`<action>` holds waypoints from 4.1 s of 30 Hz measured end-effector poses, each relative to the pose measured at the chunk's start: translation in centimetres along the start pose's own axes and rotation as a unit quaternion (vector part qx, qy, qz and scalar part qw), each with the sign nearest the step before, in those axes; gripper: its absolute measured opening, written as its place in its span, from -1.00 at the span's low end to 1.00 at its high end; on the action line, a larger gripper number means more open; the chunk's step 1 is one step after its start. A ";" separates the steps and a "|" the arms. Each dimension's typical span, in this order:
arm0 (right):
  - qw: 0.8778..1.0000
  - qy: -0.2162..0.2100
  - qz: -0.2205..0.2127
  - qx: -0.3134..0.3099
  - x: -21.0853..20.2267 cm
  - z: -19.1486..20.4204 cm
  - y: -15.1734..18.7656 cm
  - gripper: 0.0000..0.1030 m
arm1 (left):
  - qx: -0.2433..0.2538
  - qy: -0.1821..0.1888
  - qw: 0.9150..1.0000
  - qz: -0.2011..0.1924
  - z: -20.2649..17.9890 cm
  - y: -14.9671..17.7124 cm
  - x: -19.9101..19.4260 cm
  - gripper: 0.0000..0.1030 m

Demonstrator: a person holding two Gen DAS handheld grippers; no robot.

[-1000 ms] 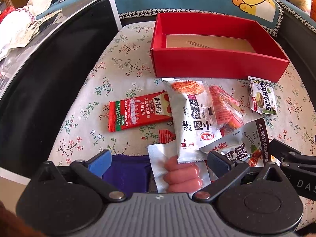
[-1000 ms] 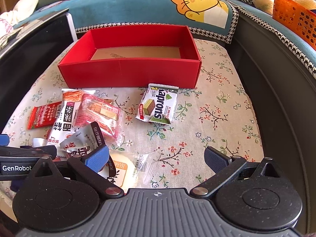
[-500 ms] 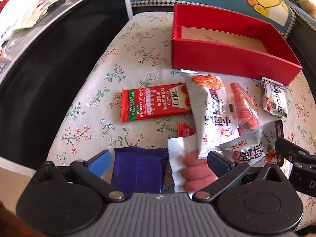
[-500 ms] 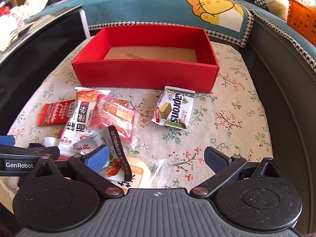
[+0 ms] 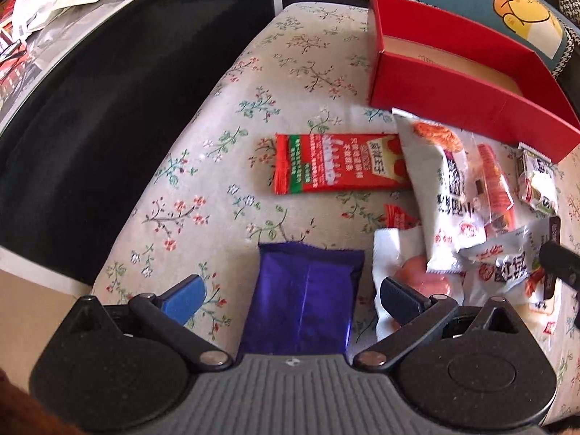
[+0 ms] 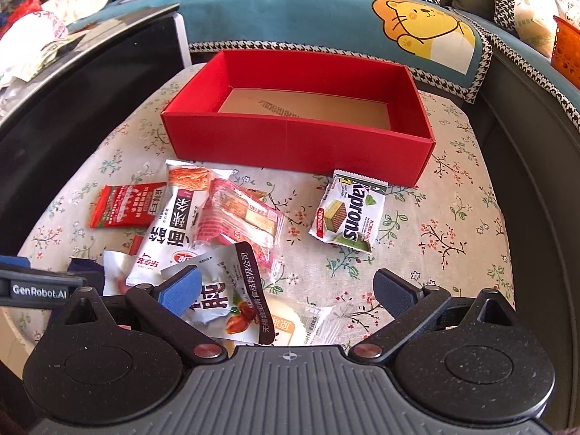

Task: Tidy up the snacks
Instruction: 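Grasp the blue foil pack with the left gripper while the right gripper approaches the white pouch, then grasp the white duck-gizzard pouch with the right gripper while the left gripper lifts the blue pack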

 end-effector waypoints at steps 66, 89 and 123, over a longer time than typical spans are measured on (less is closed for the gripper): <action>0.959 -0.114 0.109 -0.236 -0.5 7.2 1.2 0.52 | -0.002 0.024 0.998 0.059 -0.1 1.6 2.2 1.00; 0.966 -0.098 0.112 -0.210 -0.5 8.7 6.6 0.29 | 0.016 0.018 0.998 0.060 -0.4 1.9 2.2 1.00; 0.987 -0.112 0.035 -0.111 -1.0 2.5 4.4 0.16 | 0.015 -0.021 0.999 0.033 -0.6 1.8 -0.3 1.00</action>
Point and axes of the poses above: each gripper's, at about its wrist camera, not at the fingertips, and x roughly the way its jaws point, z to its left, y to its underside, the point moved 6 cm from there along x, roughly the way its jaws point, and after that the axes turned 9 degrees about -x, right-handed, at the moved point
